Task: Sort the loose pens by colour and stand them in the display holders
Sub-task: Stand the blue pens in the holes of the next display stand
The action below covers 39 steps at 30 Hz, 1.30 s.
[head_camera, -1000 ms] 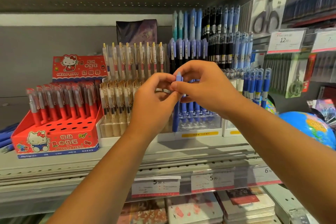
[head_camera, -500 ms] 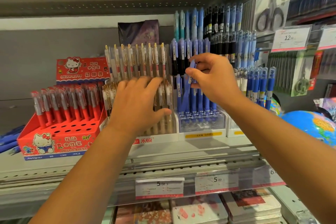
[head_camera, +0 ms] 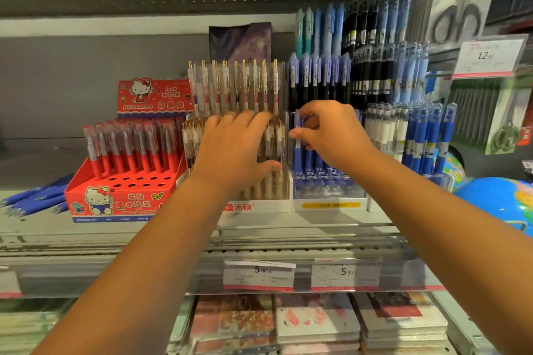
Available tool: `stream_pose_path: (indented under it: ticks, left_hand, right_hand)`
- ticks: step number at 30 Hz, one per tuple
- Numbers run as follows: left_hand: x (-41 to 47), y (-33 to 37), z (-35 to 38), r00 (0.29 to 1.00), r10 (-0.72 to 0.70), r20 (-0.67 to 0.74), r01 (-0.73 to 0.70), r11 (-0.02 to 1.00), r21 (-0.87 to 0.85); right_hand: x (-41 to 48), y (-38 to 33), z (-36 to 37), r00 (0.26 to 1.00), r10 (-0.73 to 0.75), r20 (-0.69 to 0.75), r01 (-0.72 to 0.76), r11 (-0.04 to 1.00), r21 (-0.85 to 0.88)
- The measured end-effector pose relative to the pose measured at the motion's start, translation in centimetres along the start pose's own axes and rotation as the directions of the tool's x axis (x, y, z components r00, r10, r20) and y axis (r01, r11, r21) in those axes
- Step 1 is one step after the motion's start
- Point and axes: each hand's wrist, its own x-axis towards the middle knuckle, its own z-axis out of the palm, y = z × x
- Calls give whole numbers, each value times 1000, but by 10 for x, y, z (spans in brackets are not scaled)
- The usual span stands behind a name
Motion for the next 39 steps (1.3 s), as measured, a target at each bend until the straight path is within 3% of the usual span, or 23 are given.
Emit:
stream_pose_path:
  ticks: [8, 12, 17, 19, 22, 25, 34, 39]
  left_hand:
    - [-12, 0, -20, 999, 4, 46, 0, 997, -76]
    - [-43, -7, -43, 987, -139, 84, 161, 904, -396]
    - [-93, -44, -66, 947, -300, 112, 314, 799, -514]
    - [-111, -65, -73, 923, -368, 109, 364, 749, -554]
    - [-137, -100, -83, 876, -462, 140, 444, 660, -606]
    - [-162, -141, -95, 843, -499, 202, 507, 612, -606]
    - [-206, -274, -123, 796, -487, 359, 604, 611, -512]
    - [-196, -324, -102, 754, -486, 442, 655, 613, -442]
  right_hand:
    - [-14, 1, 3, 996, 87, -23, -87, 996, 29]
    - [-27, -13, 10, 990, 101, -101, -92, 992, 89]
    - [-44, -38, 21, 979, 95, -179, -89, 995, 44]
    - [-50, -56, 26, 979, 57, -195, -35, 993, 113]
    - [-50, -100, 47, 1000, -15, -4, 16, 921, 390]
    - [-44, -149, 80, 983, -64, 170, -35, 852, 522]
    - [-16, -257, 186, 962, 45, 268, -164, 881, 444]
    - [11, -292, 235, 942, 23, 335, -146, 927, 347]
